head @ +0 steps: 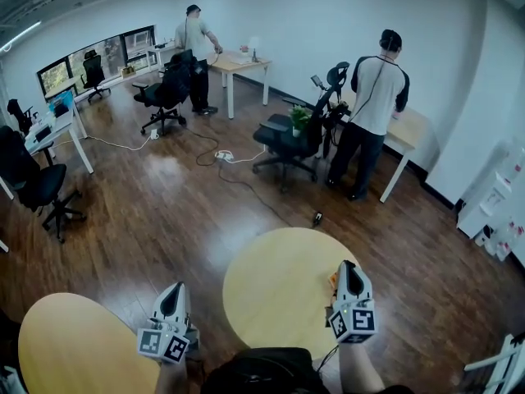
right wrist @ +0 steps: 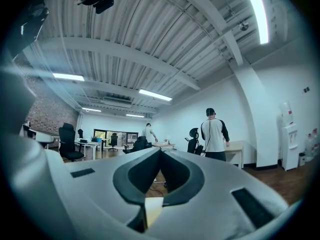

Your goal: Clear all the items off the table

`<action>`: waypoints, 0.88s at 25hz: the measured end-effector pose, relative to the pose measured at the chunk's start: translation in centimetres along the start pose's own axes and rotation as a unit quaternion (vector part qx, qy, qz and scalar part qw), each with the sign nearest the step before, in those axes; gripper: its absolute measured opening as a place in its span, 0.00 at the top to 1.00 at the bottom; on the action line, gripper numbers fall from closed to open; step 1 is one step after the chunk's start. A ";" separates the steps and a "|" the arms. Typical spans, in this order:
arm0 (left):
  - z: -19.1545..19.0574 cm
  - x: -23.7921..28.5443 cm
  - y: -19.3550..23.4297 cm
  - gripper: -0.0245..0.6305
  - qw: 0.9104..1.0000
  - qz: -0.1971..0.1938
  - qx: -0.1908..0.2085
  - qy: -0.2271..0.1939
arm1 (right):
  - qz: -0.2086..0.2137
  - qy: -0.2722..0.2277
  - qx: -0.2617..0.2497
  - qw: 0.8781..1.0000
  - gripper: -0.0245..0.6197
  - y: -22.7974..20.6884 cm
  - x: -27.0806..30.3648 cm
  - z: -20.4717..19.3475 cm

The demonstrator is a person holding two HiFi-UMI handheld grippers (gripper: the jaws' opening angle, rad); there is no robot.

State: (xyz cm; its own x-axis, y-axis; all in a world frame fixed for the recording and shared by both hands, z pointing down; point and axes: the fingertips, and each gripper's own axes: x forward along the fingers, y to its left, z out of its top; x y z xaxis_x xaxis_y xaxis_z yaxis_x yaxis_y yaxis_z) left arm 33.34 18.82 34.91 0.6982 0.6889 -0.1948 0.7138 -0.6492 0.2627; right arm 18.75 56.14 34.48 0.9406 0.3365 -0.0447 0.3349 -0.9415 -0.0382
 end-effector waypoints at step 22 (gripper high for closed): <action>2.8 -11.7 0.4 0.96 0.983 0.170 0.051 -0.033 | 0.241 -0.010 -0.049 0.969 0.96 13.3 5.0 -0.7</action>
State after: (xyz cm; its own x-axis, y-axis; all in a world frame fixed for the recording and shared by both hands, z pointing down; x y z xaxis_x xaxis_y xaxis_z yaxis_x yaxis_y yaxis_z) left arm 25.63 9.60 34.63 0.8976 0.4055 -0.1732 0.4370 -0.8704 0.2269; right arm 27.97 45.30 34.49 0.9883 -0.1431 -0.0528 -0.1383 -0.9867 0.0859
